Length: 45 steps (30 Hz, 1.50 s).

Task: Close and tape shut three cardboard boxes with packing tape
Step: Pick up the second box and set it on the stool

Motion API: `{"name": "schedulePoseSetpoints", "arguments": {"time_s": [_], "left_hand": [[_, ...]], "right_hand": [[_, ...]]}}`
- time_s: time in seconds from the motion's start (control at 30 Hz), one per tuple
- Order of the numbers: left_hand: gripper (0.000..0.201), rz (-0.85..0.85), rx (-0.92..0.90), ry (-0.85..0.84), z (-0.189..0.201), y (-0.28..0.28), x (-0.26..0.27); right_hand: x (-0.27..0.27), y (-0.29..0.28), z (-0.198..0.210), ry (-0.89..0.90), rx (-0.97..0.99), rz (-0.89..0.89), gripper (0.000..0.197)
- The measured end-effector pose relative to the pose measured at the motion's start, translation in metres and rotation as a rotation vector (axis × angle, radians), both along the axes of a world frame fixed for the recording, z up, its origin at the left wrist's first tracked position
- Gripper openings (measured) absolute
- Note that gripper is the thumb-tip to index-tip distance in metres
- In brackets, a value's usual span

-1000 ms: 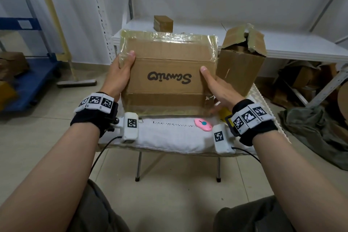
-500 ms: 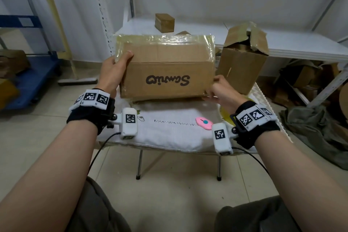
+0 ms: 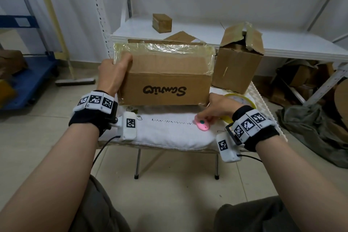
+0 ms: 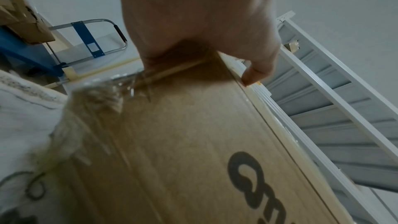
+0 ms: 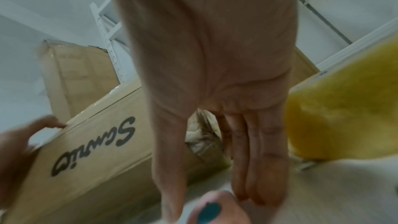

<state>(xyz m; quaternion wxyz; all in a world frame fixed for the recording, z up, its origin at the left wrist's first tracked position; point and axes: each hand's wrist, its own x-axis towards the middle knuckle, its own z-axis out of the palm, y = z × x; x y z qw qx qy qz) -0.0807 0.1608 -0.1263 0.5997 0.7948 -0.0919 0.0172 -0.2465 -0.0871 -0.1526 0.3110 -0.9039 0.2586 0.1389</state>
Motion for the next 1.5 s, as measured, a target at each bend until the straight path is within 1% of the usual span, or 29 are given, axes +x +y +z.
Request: {"name": "schedulePoseSetpoints", "arguments": {"time_s": [0.03, 0.07, 0.13, 0.17, 0.2, 0.27, 0.3, 0.33, 0.43, 0.53, 0.57, 0.6, 0.63, 0.67, 0.7, 0.73, 0.77, 0.8, 0.83, 0.87, 0.93, 1.0, 1.03, 1.1, 1.13, 1.2, 1.33, 1.43, 1.5], "left_hand": [[0.053, 0.002, 0.001, -0.004, 0.001, 0.0, -0.001], [0.056, 0.002, 0.003, -0.009, 0.001, 0.0, -0.001], [0.058, -0.003, 0.01, -0.011, 0.002, 0.001, -0.003], [0.054, -0.003, 0.012, -0.011, 0.001, 0.001, -0.003], [0.048, -0.004, 0.013, -0.018, 0.001, 0.0, -0.004], [0.038, 0.003, 0.015, -0.039, 0.002, -0.001, -0.007], [0.036, 0.007, 0.014, -0.05, 0.003, -0.001, -0.008], [0.036, 0.01, 0.013, -0.058, 0.004, -0.002, -0.01], [0.036, 0.01, 0.006, -0.054, 0.005, -0.001, -0.012], [0.043, -0.006, 0.012, -0.027, 0.006, 0.003, -0.011], [0.047, -0.011, 0.011, -0.015, 0.007, 0.004, -0.011], [0.049, -0.021, 0.005, -0.011, 0.008, 0.006, -0.012], [0.048, -0.035, -0.004, -0.011, 0.009, 0.007, -0.013], [0.047, -0.052, -0.014, -0.012, 0.01, 0.007, -0.014], [0.048, -0.067, -0.02, -0.014, 0.011, 0.008, -0.015], [0.05, -0.083, -0.018, -0.013, 0.012, 0.009, -0.016], [0.053, -0.1, -0.015, -0.001, 0.013, 0.011, -0.017], [0.057, -0.118, -0.012, 0.017, 0.014, 0.012, -0.018], [0.061, -0.133, -0.004, 0.036, 0.015, 0.014, -0.018], [0.061, -0.148, 0.009, 0.052, 0.016, 0.016, -0.018], [0.042, -0.172, 0.039, 0.069, 0.018, 0.019, -0.019], [0.026, -0.188, 0.061, 0.085, 0.015, 0.019, -0.017], [0.02, -0.193, 0.077, 0.086, 0.015, 0.019, -0.015], [0.011, -0.2, 0.115, 0.083, 0.015, 0.018, -0.013], [0.009, -0.204, 0.125, 0.087, 0.015, 0.018, -0.01], [0.017, -0.218, 0.142, 0.093, 0.014, 0.018, -0.006], [0.04, -0.218, 0.17, 0.09, 0.013, 0.019, -0.001], [0.052, -0.208, 0.165, 0.078, 0.015, 0.02, 0.002], [0.068, -0.202, 0.163, 0.052, 0.013, 0.02, 0.005]], "right_hand": [[0.0, 0.001, 0.0, 0.014, -0.039, 0.02, 0.076], [-0.001, 0.002, 0.001, 0.02, -0.081, 0.031, 0.081], [-0.001, 0.003, 0.001, 0.026, -0.142, 0.049, 0.08], [-0.002, 0.003, 0.002, 0.039, -0.163, 0.06, 0.074], [-0.002, 0.003, 0.004, 0.056, -0.184, 0.067, 0.063], [-0.002, 0.001, 0.007, 0.072, -0.212, 0.058, 0.038], [-0.002, 0.0, 0.008, 0.063, -0.214, 0.043, 0.03], [-0.001, -0.001, 0.007, 0.035, -0.217, 0.025, 0.027], [0.004, -0.006, 0.006, -0.105, -0.275, -0.061, 0.035], [0.006, -0.016, 0.006, -0.213, -0.281, -0.143, 0.052], [0.006, -0.019, 0.008, -0.316, -0.247, -0.169, 0.049], [0.006, -0.021, 0.01, -0.47, -0.179, -0.201, 0.04], [0.005, -0.019, 0.016, -0.622, -0.059, -0.243, 0.034], [0.005, -0.016, 0.02, -0.749, 0.095, -0.286, 0.031], [0.005, -0.012, 0.025, -0.822, 0.257, -0.324, 0.033], [0.005, -0.008, 0.029, -0.845, 0.396, -0.343, 0.037], [0.006, -0.007, 0.031, -0.837, 0.477, -0.335, 0.045], [0.006, -0.004, 0.033, -0.816, 0.492, -0.299, 0.051], [0.006, -0.003, 0.033, -0.786, 0.451, -0.259, 0.052], [0.006, -0.002, 0.031, -0.77, 0.393, -0.222, 0.047], [0.008, -0.005, 0.024, -0.769, 0.312, -0.196, 0.036], [0.012, -0.009, 0.02, -0.78, 0.276, -0.186, 0.035], [0.014, -0.011, 0.019, -0.78, 0.253, -0.179, 0.032], [0.015, -0.012, 0.02, -0.773, 0.245, -0.174, 0.02], [0.016, -0.012, 0.018, -0.767, 0.248, -0.174, 0.02], [0.018, -0.011, 0.015, -0.751, 0.269, -0.161, 0.027], [0.019, -0.009, 0.015, -0.716, 0.226, -0.097, 0.022], [0.021, -0.007, 0.016, -0.672, 0.24, -0.088, 0.021], [0.021, -0.007, 0.015, -0.646, 0.222, -0.09, 0.023]]}}
